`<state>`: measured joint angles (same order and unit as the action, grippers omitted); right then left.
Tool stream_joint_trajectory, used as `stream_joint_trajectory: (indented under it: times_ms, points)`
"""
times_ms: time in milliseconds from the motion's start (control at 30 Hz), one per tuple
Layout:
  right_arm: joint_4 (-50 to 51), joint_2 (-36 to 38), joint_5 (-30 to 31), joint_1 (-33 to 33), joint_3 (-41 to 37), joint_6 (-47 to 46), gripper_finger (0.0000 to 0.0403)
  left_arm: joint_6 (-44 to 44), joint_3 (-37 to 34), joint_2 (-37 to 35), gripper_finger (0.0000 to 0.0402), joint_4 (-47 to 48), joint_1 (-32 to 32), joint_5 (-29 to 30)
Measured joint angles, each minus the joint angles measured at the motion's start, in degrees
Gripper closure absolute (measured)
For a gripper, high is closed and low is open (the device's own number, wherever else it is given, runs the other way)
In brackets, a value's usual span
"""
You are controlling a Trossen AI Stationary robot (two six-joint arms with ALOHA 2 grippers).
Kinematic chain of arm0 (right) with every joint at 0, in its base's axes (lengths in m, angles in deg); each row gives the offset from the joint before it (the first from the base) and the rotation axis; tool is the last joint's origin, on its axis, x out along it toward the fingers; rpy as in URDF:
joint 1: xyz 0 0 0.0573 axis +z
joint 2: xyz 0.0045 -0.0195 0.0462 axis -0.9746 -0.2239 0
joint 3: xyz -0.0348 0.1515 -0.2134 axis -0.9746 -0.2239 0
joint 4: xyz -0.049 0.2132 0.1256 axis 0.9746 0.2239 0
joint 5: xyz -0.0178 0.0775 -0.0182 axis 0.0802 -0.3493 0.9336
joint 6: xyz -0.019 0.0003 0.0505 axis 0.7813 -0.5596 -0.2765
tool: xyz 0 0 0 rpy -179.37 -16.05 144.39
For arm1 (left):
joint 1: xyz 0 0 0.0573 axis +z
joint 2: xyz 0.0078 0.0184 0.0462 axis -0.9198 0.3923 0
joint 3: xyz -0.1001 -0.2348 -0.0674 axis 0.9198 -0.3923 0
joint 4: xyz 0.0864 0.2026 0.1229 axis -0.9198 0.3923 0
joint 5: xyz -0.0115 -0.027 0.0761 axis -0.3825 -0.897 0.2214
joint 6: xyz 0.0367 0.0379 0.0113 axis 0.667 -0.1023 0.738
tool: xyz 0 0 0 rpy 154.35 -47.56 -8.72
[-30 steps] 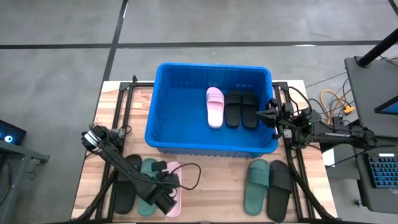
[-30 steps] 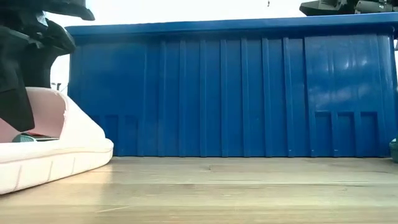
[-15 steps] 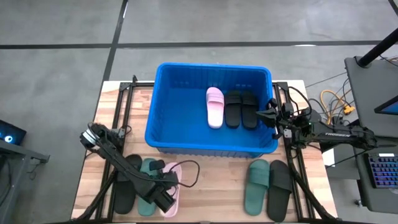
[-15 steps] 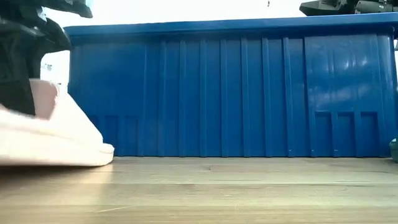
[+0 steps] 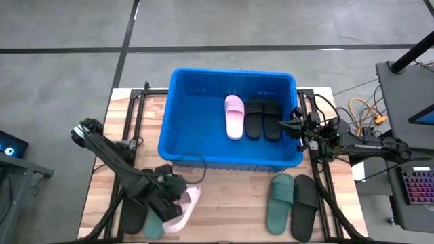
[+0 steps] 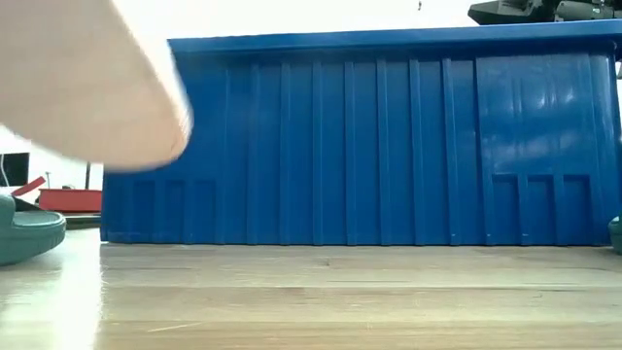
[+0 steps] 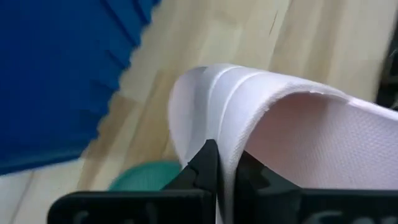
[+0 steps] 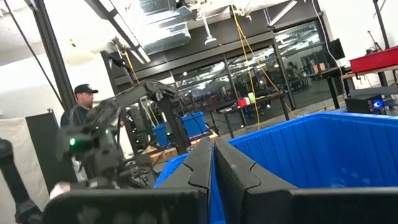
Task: Pick and place slides into bin
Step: Put the left pink slide into the blue bin
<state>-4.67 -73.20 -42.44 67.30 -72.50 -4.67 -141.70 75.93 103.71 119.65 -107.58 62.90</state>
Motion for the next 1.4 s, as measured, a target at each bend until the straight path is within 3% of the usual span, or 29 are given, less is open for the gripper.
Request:
stream_joint_trajectory:
  times_ms: [200, 467, 700, 867, 1400]
  points:
    - [0.02, 0.00, -0.24, 0.00, 0.00, 0.02, 0.0394, 1.11, 0.24, -7.30, 0.0401, -6.52, 0.99, 6.82]
    - [0.02, 0.00, -0.24, 0.00, 0.00, 0.04, 0.0394, 20.27, 0.36, -12.72, 0.0402, -28.50, 3.00, 17.58]
    - [0.02, 0.00, -0.24, 0.00, 0.00, 0.07, 0.0394, 36.95, 0.23, -13.45, 0.0402, -44.68, 6.18, 17.52]
    - [0.01, 0.00, -0.24, 0.00, 0.00, 0.08, 0.0394, 46.85, 0.13, -13.59, 0.0401, -49.70, 9.68, 14.62]
    - [0.04, 0.00, -0.48, 0.00, 0.00, 0.00, 0.0394, 51.66, -0.06, -13.25, 0.0401, -48.08, 22.89, 11.90]
